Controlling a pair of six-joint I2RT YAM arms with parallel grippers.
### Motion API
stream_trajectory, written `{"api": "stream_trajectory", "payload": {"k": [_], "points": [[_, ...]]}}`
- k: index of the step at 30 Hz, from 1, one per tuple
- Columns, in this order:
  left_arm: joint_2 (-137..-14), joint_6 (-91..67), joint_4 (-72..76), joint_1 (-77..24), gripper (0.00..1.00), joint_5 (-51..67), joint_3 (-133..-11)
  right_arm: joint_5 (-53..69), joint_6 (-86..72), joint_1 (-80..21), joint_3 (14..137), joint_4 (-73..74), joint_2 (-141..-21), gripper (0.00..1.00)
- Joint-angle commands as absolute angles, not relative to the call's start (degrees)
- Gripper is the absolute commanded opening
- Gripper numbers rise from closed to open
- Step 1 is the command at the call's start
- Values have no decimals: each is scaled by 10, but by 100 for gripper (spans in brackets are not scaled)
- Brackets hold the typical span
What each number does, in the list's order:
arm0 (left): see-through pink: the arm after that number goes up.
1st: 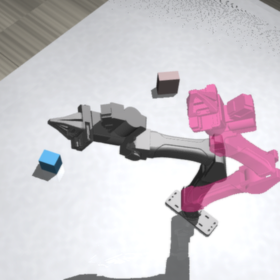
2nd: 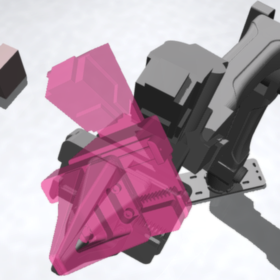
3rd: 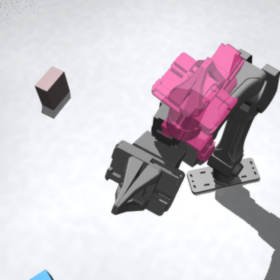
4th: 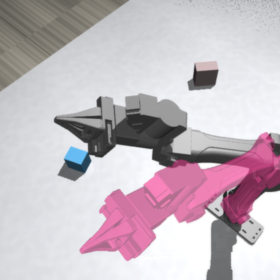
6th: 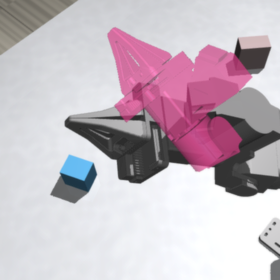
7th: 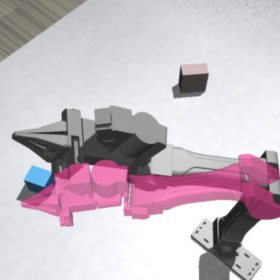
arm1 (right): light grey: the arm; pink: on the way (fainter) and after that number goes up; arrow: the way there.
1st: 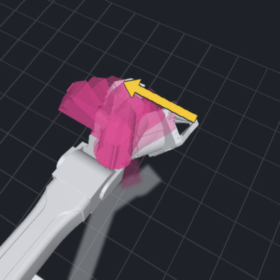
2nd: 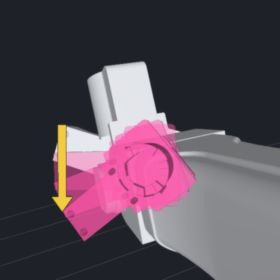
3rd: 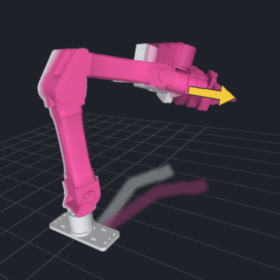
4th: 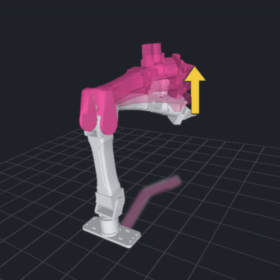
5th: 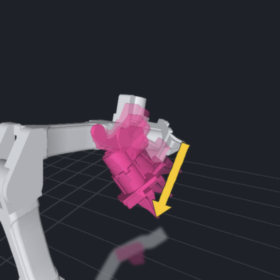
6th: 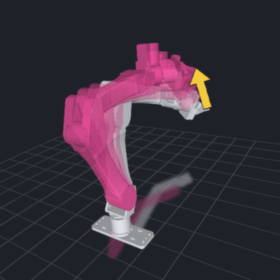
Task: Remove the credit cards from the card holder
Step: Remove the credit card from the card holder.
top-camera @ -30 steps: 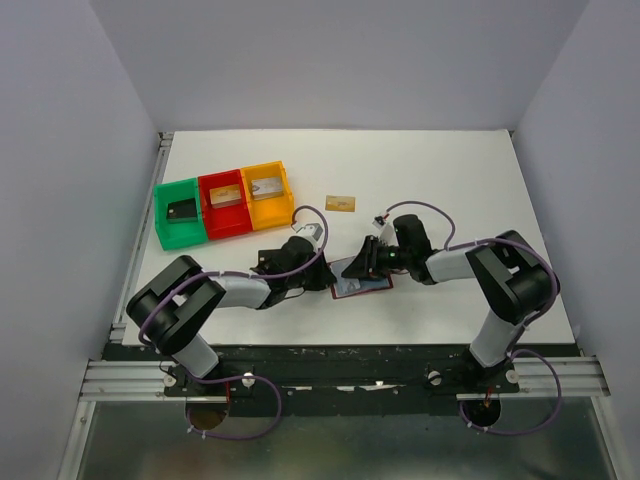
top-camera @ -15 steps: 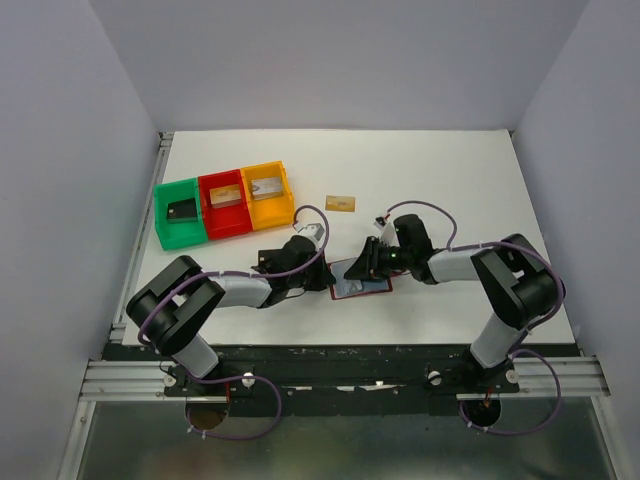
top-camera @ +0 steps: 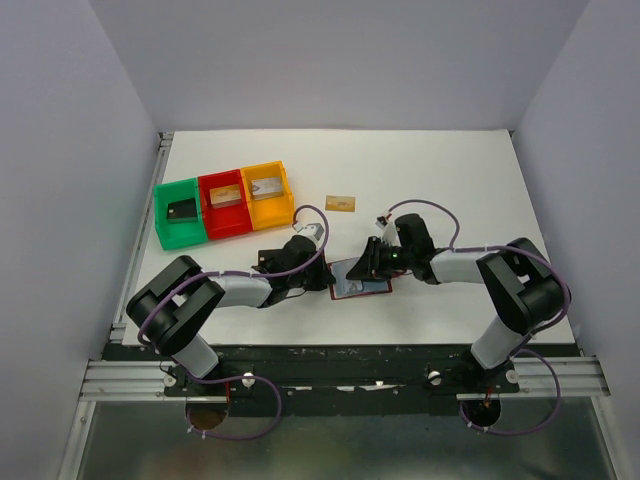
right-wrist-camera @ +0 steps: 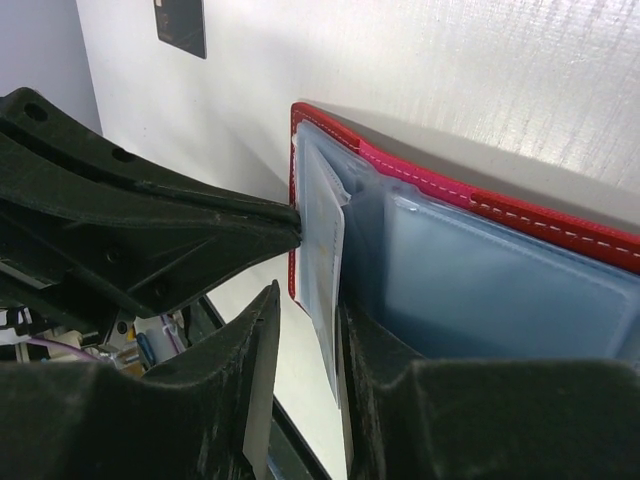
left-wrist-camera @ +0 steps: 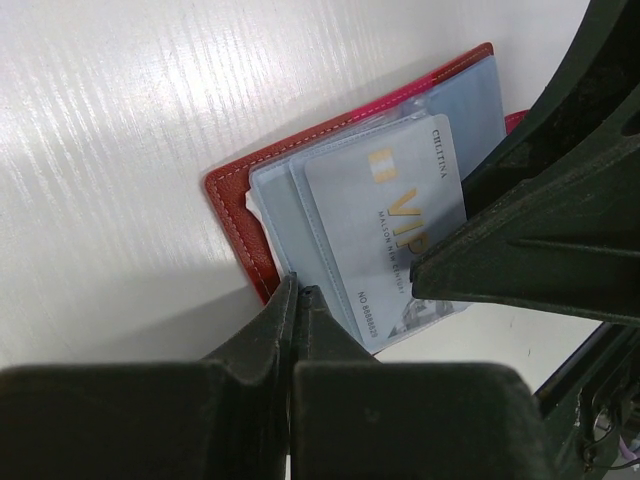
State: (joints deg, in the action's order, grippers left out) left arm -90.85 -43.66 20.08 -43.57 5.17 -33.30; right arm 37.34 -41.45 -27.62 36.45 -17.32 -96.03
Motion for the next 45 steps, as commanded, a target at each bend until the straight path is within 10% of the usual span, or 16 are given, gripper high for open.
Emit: {"api": "stream_trajectory", "payload": {"k": [1,45], "points": [[-908,-438,149,-432,0,21,-319,362,-403,-270,364,-163,-942,36],[-884,-450,146,-425,0,11,-290,352,-396,-257,337,-142,-882,24]]}}
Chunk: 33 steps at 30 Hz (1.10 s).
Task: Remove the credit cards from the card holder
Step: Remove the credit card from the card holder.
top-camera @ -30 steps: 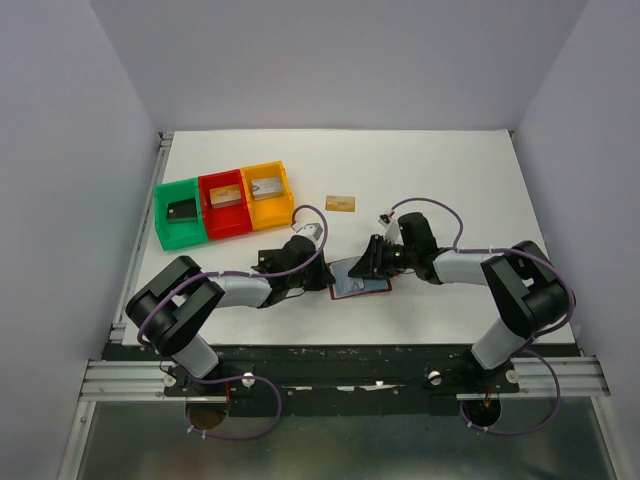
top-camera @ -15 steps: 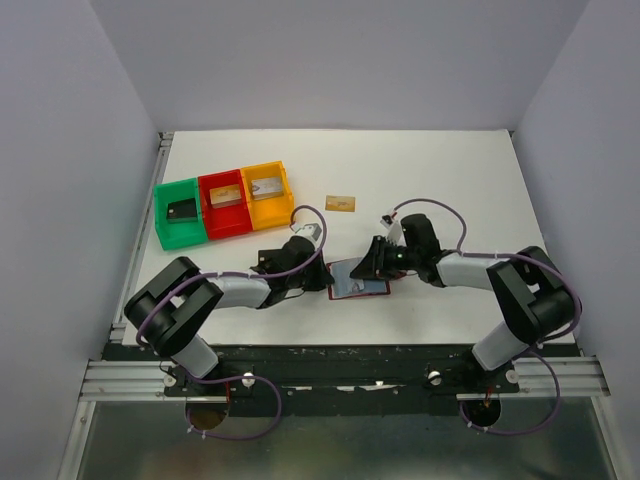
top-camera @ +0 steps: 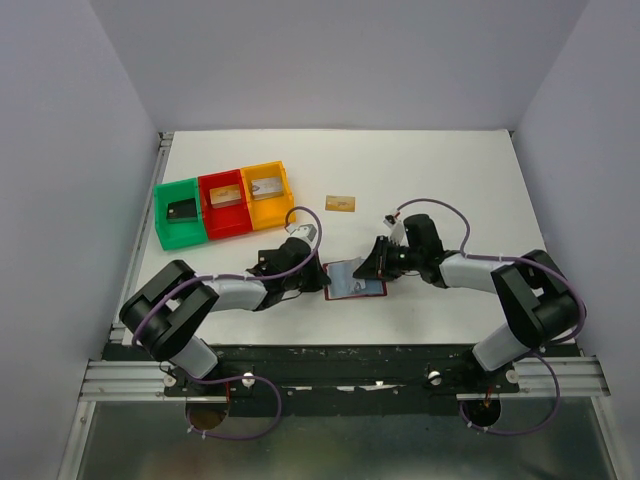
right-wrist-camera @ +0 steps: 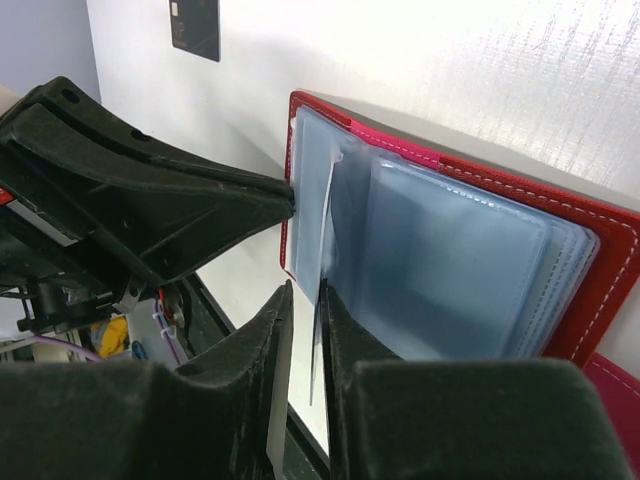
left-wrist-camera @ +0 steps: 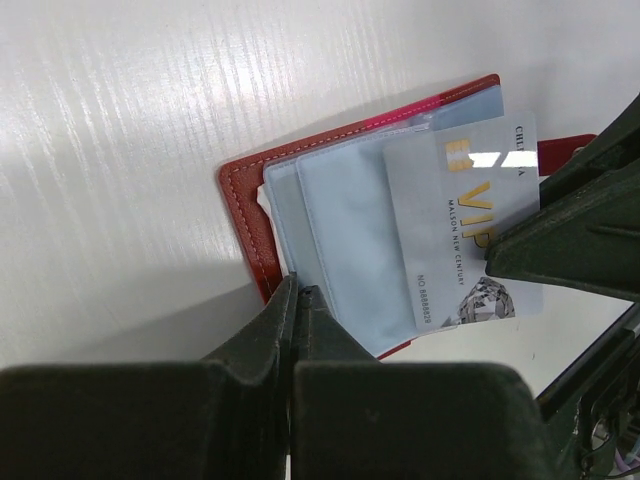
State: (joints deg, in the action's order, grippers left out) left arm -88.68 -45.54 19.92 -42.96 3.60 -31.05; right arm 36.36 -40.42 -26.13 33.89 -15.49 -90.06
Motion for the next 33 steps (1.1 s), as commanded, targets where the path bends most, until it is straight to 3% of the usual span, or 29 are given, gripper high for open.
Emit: {"api": "stream_trajectory", "payload": {"k": [1,12,22,33], "points": [[-883,-448,147,-425,0,11,-288,351,-396,-257,336,-140,-882,23],[-876,-442,148,-425,0,14,-291,343,-394,-257,340,-130,-884,17],[-863,-432,135,-424,0,6,-290,287,-386,-240,353,-49,-865,1],[-842,-430,133,-424,0,4,-278,235,-353,-227,379,61,-799,1]]}}
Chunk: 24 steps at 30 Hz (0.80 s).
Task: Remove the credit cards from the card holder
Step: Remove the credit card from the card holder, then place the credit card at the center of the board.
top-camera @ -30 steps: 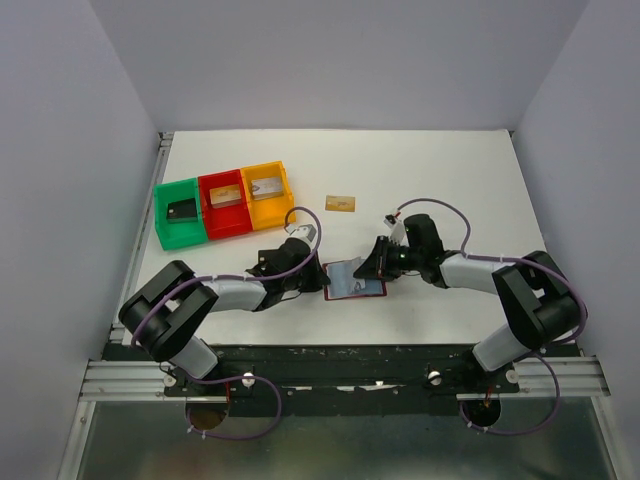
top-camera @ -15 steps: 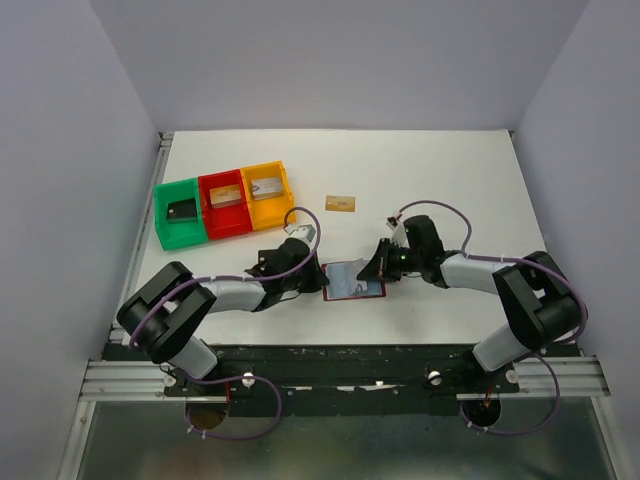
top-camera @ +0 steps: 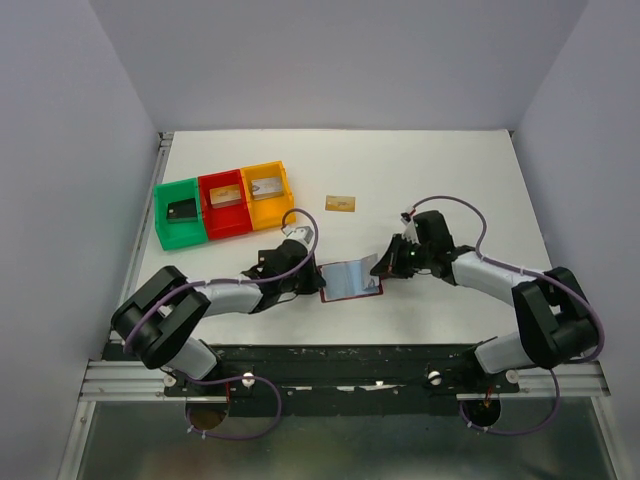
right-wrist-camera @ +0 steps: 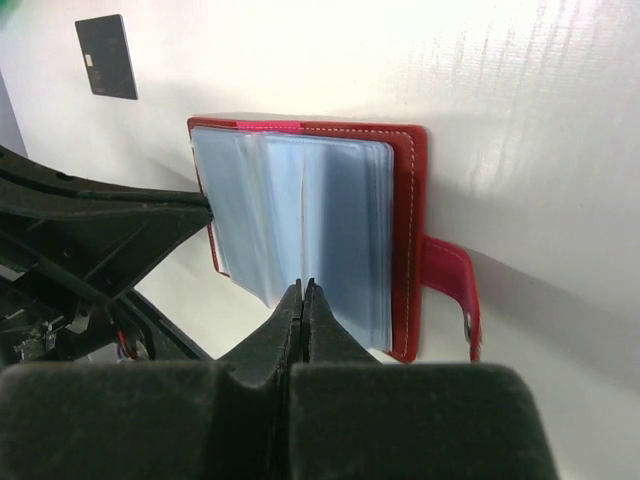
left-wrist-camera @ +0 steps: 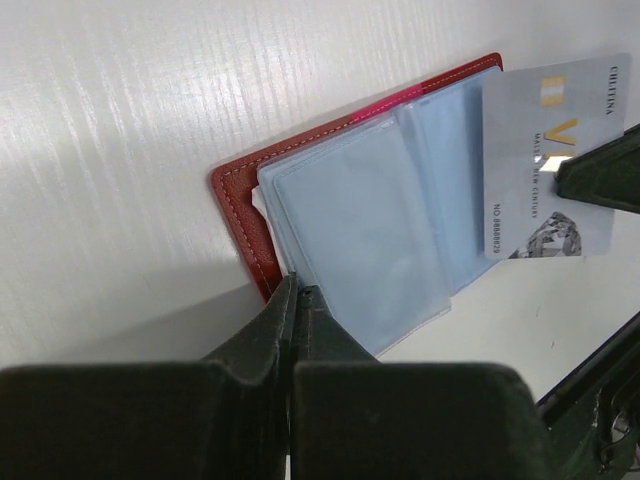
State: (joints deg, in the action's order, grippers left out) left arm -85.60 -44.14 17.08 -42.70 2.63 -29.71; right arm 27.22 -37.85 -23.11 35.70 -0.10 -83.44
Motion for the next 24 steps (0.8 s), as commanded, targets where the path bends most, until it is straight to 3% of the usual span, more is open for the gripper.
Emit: {"api": "stream_trajectory", "payload": {"k": [1,5,6,7,10,14,15,20,24], "points": [[-838,-429,133,-424,0,4,-276,231,-350,-226,381,71,-790,1],[-811,-415,123,-424,0,-10,-279,229,-317,-227,393,102,-748,1],[-801,-410,120,-425,6,-12,-279,231,-308,-227,396,111,-738,1],[-790,-407,118,-425,14,-15,-282,234,-299,-227,399,119,-729,1],[-758,-395,105,-425,51,-19,-294,234,-276,-227,405,139,-697,1],[-717,-377,85,-435,75,-17,-316,232,-254,-227,405,150,-670,0],[-706,-376,80,-438,99,-17,-321,245,-250,-227,407,151,-665,1],[-619,-372,93,-436,99,0,-305,333,-221,-229,417,164,-639,0],[-559,-361,153,-411,97,78,-273,407,-199,-245,435,178,-637,0]]}}
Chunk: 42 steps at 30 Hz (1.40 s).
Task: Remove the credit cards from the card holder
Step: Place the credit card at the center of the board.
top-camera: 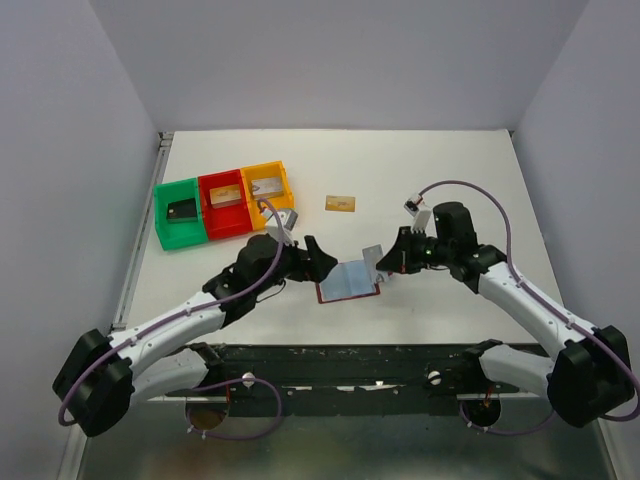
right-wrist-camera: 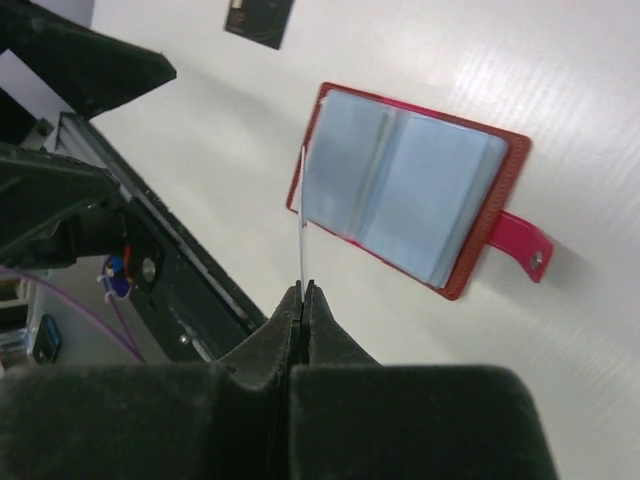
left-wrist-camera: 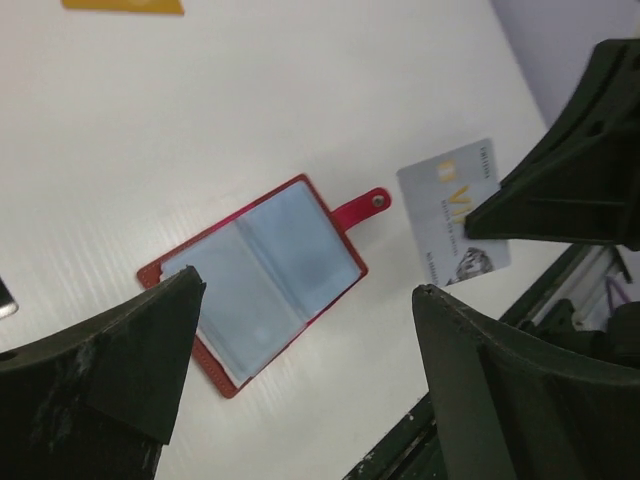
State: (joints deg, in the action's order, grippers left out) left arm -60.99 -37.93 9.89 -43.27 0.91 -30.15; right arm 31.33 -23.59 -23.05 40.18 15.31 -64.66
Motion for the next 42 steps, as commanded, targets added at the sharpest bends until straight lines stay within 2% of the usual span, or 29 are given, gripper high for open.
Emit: {"api": "stream_trajectory", "payload": {"k": [1,3,5,6,8,13,17,22,32,38,42], "points": [[-549,-358,178,-398,97,121,-265,426,-195,-253,442,178,-640,0],[-541,-357,234,-373,95,210,-251,466,-184,-274,460,186,-648,1],[-538,-360,278,-359,80,296,-251,506,-165,-305,488,210,-662,1],[-537,-365,286,-358,79,325,-253,520,-153,-323,501,230,-671,1],[-529,-376,296,-358,80,363,-257,534,-129,-358,529,264,-686,0],[-460,-396,322,-354,89,402,-229,526,-106,-395,555,298,-689,0],[-425,-379,295,-352,88,420,-229,539,-98,-398,569,312,-695,0],[-456,-383,308,-352,72,462,-235,565,-75,-409,601,340,-712,0],[-492,-395,337,-352,58,489,-235,555,-55,-426,628,374,-723,1],[-492,-398,343,-352,33,493,-230,551,-48,-426,642,383,-731,1],[-491,-401,349,-352,31,498,-228,549,-46,-426,646,385,-732,1]]}}
